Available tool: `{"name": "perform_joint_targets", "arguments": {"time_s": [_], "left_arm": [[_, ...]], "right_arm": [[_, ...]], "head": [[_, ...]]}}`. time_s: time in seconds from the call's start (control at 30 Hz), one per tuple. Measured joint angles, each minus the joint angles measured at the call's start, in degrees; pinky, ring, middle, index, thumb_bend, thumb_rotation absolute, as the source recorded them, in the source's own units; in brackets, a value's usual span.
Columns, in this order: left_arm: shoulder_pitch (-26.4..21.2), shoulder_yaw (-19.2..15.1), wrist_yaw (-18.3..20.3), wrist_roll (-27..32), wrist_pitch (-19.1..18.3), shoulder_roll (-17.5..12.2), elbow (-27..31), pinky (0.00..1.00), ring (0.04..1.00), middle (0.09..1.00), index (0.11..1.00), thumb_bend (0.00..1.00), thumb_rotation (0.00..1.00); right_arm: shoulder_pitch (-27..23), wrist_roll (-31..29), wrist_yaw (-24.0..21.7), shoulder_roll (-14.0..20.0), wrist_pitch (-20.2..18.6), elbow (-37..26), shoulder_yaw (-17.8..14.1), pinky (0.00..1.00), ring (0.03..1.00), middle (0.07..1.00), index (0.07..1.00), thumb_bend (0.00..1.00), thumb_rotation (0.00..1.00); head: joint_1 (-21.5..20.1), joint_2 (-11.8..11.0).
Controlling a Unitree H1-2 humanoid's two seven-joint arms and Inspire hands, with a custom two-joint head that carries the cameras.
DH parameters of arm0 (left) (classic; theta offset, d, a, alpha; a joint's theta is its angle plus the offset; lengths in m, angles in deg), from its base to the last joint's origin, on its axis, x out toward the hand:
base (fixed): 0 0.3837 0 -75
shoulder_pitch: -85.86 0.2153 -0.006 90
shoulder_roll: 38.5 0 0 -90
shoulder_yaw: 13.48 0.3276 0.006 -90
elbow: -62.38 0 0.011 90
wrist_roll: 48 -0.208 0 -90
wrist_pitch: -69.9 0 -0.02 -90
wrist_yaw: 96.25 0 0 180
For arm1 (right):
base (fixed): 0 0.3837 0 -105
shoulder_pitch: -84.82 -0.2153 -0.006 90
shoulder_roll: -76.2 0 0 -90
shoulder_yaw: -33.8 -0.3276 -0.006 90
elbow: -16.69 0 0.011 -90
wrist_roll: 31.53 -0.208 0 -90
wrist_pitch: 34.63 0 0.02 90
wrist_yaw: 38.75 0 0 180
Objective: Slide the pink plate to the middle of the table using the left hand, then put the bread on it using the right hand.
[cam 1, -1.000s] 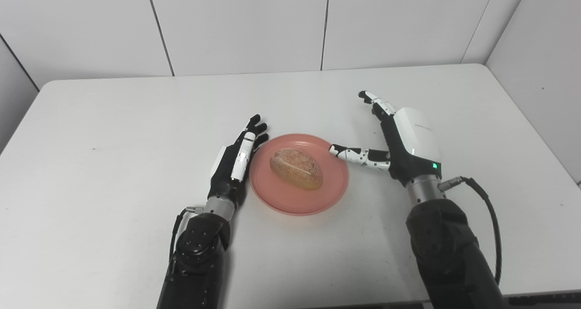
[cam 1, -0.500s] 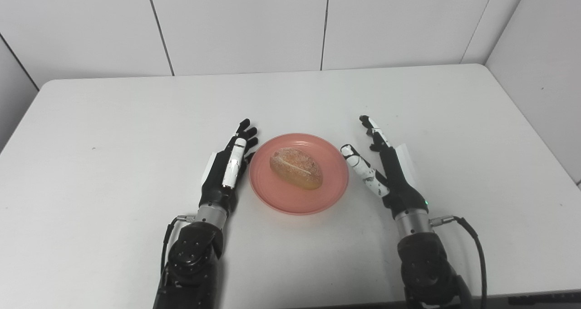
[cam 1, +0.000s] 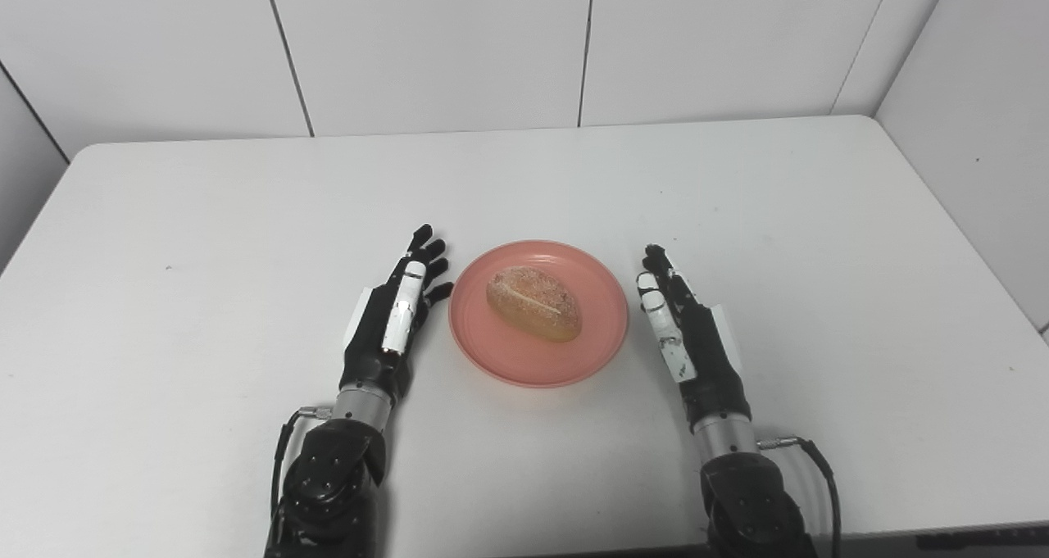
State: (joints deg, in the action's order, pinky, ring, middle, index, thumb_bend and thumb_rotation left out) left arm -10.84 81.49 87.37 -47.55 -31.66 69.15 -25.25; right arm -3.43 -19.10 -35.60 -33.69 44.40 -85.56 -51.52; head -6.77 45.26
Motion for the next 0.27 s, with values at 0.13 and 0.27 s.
{"name": "perform_joint_targets", "arguments": {"time_s": [0.13,0.27], "left_arm": [[0.8,0.0,-0.1,-0.4,0.3,-0.1,0.8,0.94,0.942,0.951,0.949,0.34,1.00],[1.6,0.2,-0.1,-0.7,1.3,-0.3,1.1,0.93,0.938,0.949,0.948,0.36,1.00]], "right_arm": [[-0.1,-2.9,-0.2,0.4,1.5,0.2,-0.5,0.92,0.936,0.942,0.932,0.23,1.00],[-0.1,-3.8,-0.2,1.0,1.9,1.5,-0.4,0.92,0.933,0.939,0.931,0.22,1.00]], "head": [[0.2,0.1],[0.6,0.3]]}}
